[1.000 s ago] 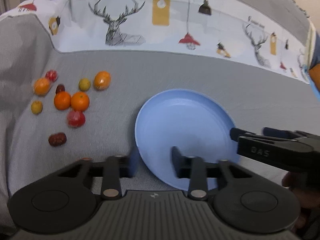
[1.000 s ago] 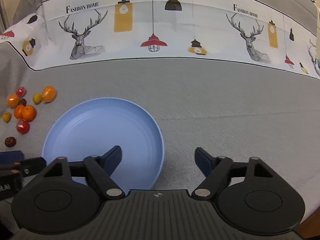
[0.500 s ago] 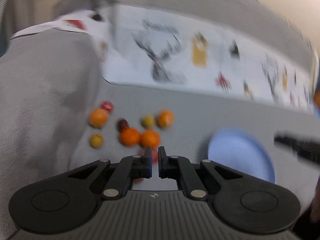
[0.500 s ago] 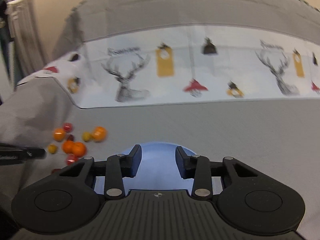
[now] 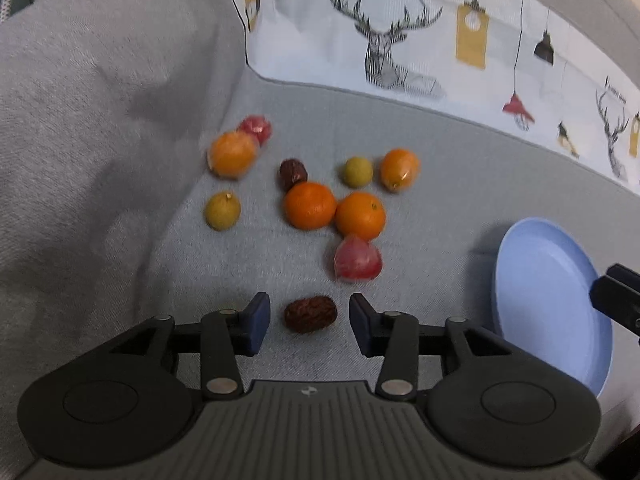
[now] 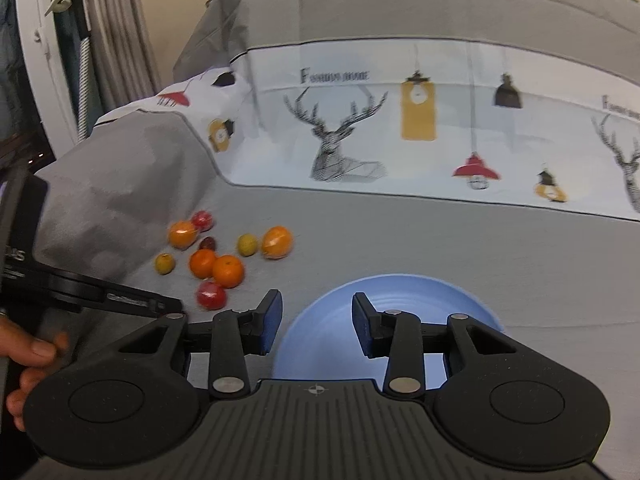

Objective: Organize fruits
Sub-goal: 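Grasp the red date with the left gripper while the right gripper grasps the red wrapped fruit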

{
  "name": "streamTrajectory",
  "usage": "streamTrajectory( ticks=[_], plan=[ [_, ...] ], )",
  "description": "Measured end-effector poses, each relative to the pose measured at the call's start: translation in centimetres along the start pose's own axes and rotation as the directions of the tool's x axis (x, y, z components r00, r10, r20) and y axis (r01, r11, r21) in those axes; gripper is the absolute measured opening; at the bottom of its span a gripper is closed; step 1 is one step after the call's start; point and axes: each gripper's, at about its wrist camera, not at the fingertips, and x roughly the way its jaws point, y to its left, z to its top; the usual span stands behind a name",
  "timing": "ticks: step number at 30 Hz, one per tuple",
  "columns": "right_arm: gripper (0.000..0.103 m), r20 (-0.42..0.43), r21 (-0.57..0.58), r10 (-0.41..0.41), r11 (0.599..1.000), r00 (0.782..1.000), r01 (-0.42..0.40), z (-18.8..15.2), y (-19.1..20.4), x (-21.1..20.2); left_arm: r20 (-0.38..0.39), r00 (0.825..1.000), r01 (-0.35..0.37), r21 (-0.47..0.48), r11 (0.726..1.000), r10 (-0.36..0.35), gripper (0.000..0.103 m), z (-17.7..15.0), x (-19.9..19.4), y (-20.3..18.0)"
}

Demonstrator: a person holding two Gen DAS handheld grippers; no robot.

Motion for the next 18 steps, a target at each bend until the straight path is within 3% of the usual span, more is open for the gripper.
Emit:
streamTrajectory(
  ticks=[2,3,6,18],
  plan=[
    [0.042,-0.011,-0.007,0.028,1.0,1.0,-0.028,0.1,0.8,0.7,-0.033,0.999,-0.009,0.004,1.0,0.01,0.041,-0.1,0.5,0.1],
    [0.044,-0.015,-0.013,0.043,0.999,0.999,-0.044,0.3,1.3,1.2,-0.047,0.999,-0.016,-0.003,1.0,0.016,0.028,-0.1,0.7,0.3],
    [0.046,-0.028,-0.014,0.091,0.996,0.995,-0.091,0.7,2.7,2.8,-0.035,0.999,-0.028,-0.036,0.999,0.026,0.019,-0.3,0.2,1.0],
    [0.058,-0.136,-0.005,0.208,0.978,0.969,-0.211,1.5,6.5,11.8,0.004,1.0,-0.022,-0.17,0.985,0.023,0.019,-0.2,-1.2,3.5]
  ],
)
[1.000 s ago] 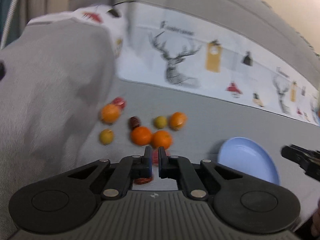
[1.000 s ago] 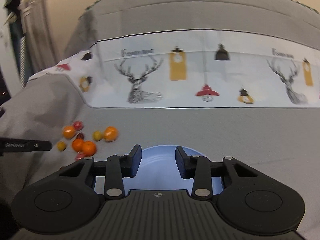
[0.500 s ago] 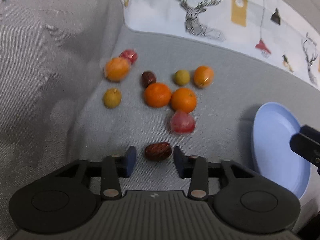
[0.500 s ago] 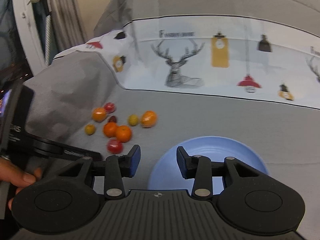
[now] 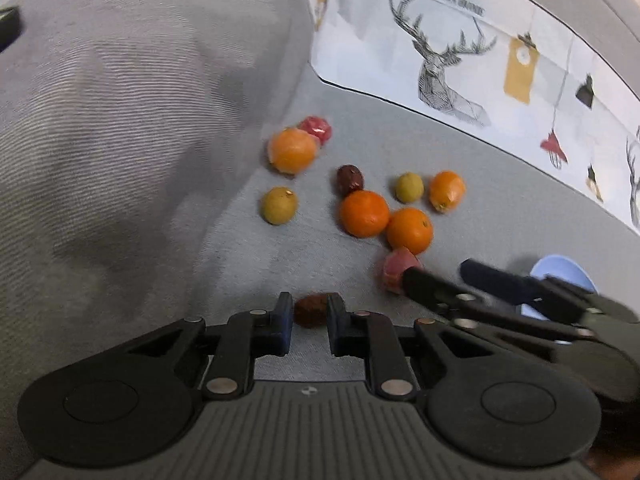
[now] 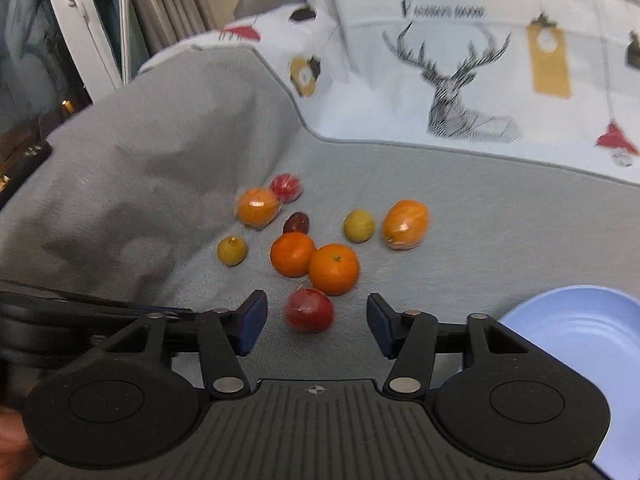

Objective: Organize fruits
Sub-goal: 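Grasp the red date with the left gripper while the right gripper grasps the red wrapped fruit, then carry the date and red fruit over the blue plate with both grippers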

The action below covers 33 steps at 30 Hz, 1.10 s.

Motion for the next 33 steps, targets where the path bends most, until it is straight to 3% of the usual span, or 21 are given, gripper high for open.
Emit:
streamTrajectory(
  ticks=[5,6,7,9,14,24,27,33],
  plan=[
    [0.058,-0.056,-0.004,0.01,1.0,0.998,-0.01,0.0,0.0,2.6,-0.009,1.0,0.007,-0.02,1.0,-0.007,0.021,0.2,0.3,0.5],
    [0.055,-0.069,-0.015,0.003,1.0,0.998,-0.004,0.0,0.1,2.9,-0.008,1.0,0.011,-0.021,1.0,-0.011,0.024,0.3,0.3,0.5],
    [0.042,-0.072,-0.024,0.003,1.0,0.997,-0.005,-0.2,0.2,3.0,-0.008,1.0,0.015,-0.022,1.0,-0.015,0.031,0.3,0.3,0.5],
    [0.034,-0.073,-0.034,0.023,0.999,0.997,-0.026,-0.2,0.2,2.8,-0.009,1.0,0.023,-0.023,0.999,-0.024,0.035,0.3,0.4,0.6],
    [0.033,-0.062,-0.05,0.01,0.999,0.998,-0.013,-0.2,-0.1,0.6,-0.032,0.999,0.027,-0.008,1.0,-0.027,0.047,0.3,1.1,0.1],
    [0.033,-0.041,-0.026,-0.046,0.999,0.998,0.045,0.6,-2.1,-6.8,-0.072,0.997,-0.022,0.065,0.998,0.027,0.047,0.1,2.3,-1.1],
    [0.033,-0.014,-0.03,-0.066,0.997,0.998,0.066,0.6,-3.0,-10.0,-0.068,0.997,-0.035,0.087,0.996,0.041,0.034,0.0,2.3,-1.4],
    [0.033,0.043,-0.024,-0.128,0.991,0.991,0.129,-0.7,-5.7,-14.4,-0.038,0.998,-0.043,0.105,0.994,0.047,0.034,0.0,1.5,-1.7]
  ],
)
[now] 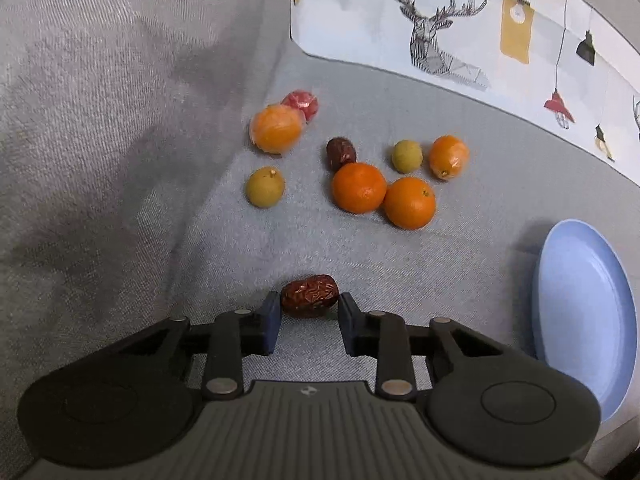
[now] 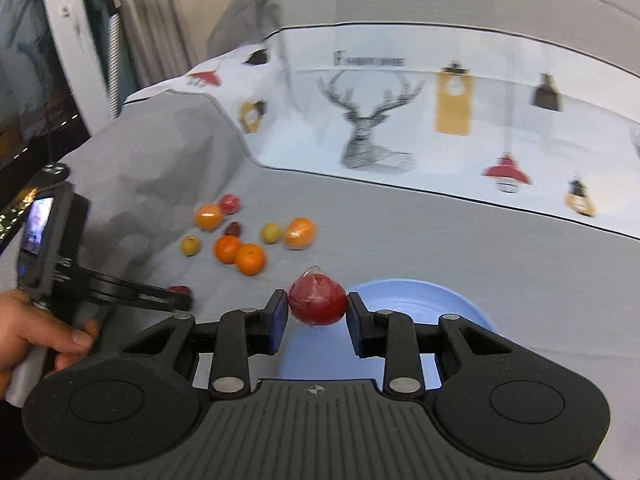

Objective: Organize fruits
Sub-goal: 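Carry the date and red fruit over the blue plate with both grippers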

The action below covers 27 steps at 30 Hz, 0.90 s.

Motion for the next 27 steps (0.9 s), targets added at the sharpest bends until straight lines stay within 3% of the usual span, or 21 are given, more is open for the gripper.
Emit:
streamTrajectory(
  ticks=[4,10,11,14,17,20,23,25,27],
  plan=[
    [0.033,-0.023,0.073,-0.038,0.997,0.999,0.04,-2.1,-2.4,0.4,0.031,0.999,0.015,0.011,1.0,-0.015,0.034,0.3,-1.7,-0.7],
    [0.033,-0.024,0.086,-0.078,0.993,0.997,0.08,-3.2,-3.9,0.0,0.116,0.993,-0.016,0.112,0.994,0.003,0.034,0.8,-6.0,-4.2],
    [0.033,-0.028,0.085,-0.085,0.993,0.996,0.087,-3.4,-4.2,-0.2,0.115,0.993,-0.005,0.113,0.994,-0.008,0.034,1.0,-6.7,-5.0],
    [0.033,-0.029,0.096,-0.104,0.99,0.994,0.107,-3.5,-4.9,-0.4,0.109,0.985,0.126,0.059,0.99,-0.132,0.034,1.8,-8.6,-7.0],
    [0.033,-0.018,0.119,-0.12,0.986,0.993,0.121,-3.5,-5.7,-0.9,0.157,0.971,0.166,0.113,0.98,-0.182,0.034,1.8,-9.8,-10.8],
    [0.033,-0.012,0.149,-0.147,0.978,0.989,0.147,-3.6,-6.6,-1.4,0.183,0.958,0.189,0.176,0.966,-0.221,0.034,0.2,-9.4,-13.5],
    [0.033,-0.032,0.162,-0.186,0.969,0.982,0.189,-3.9,-7.3,-1.4,0.104,0.975,0.173,0.207,0.963,-0.197,0.034,-1.6,-7.3,-15.1],
    [0.033,-0.044,0.168,-0.199,0.965,0.979,0.203,-4.1,-7.7,-1.3,0.08,0.97,0.209,0.211,0.955,-0.23,0.034,-1.9,-6.5,-15.9],
    [0.033,-0.048,0.177,-0.205,0.962,0.978,0.21,-4.1,-8.0,-1.2,0.088,0.974,0.179,0.25,0.951,-0.207,0.034,-2.0,-6.0,-16.7]
  ],
)
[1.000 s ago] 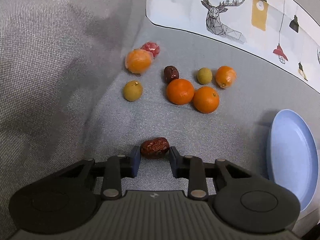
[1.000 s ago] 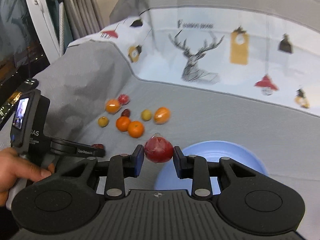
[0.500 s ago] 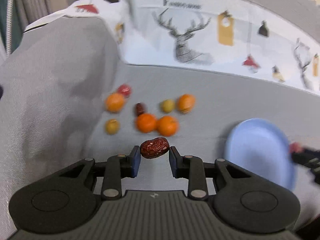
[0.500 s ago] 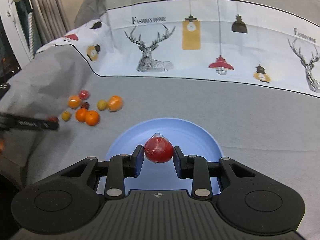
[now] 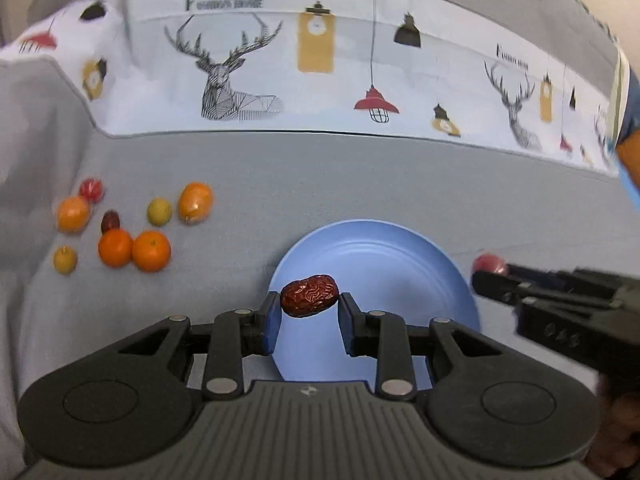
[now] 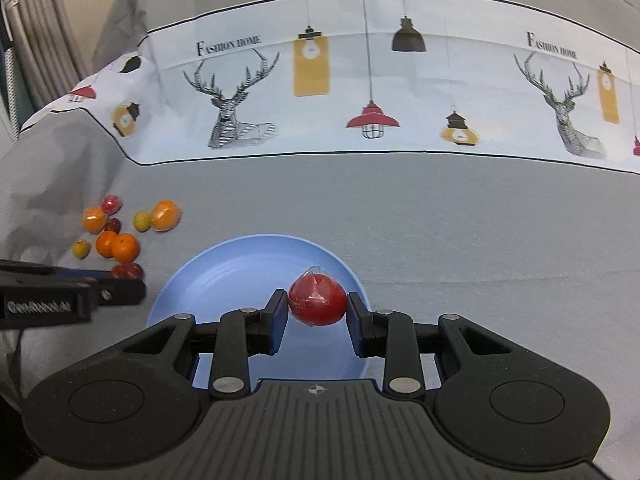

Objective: Organize fruits
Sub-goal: 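Carry the date and red fruit over the blue plate with both grippers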

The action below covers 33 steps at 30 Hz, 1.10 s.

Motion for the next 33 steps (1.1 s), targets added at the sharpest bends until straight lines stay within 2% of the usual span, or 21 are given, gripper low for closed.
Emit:
streamTrajectory(
  ticks=[8,15,33],
  plan=[
    [0.033,-0.018,0.015,-0.011,1.0,1.0,0.011,0.0,0.0,0.6,-0.02,1.0,0.011,0.008,1.0,-0.011,0.034,0.1,1.1,0.7],
    [0.033,-0.024,-0.003,-0.008,1.0,1.0,0.008,0.1,0.8,0.9,-0.02,0.999,0.025,-0.033,0.999,-0.026,0.034,0.2,0.9,1.4],
    [0.033,-0.035,-0.028,-0.007,1.0,0.999,0.006,-0.1,1.1,1.2,-0.021,0.998,0.06,-0.001,0.998,-0.06,0.034,0.1,1.2,0.5]
  ],
)
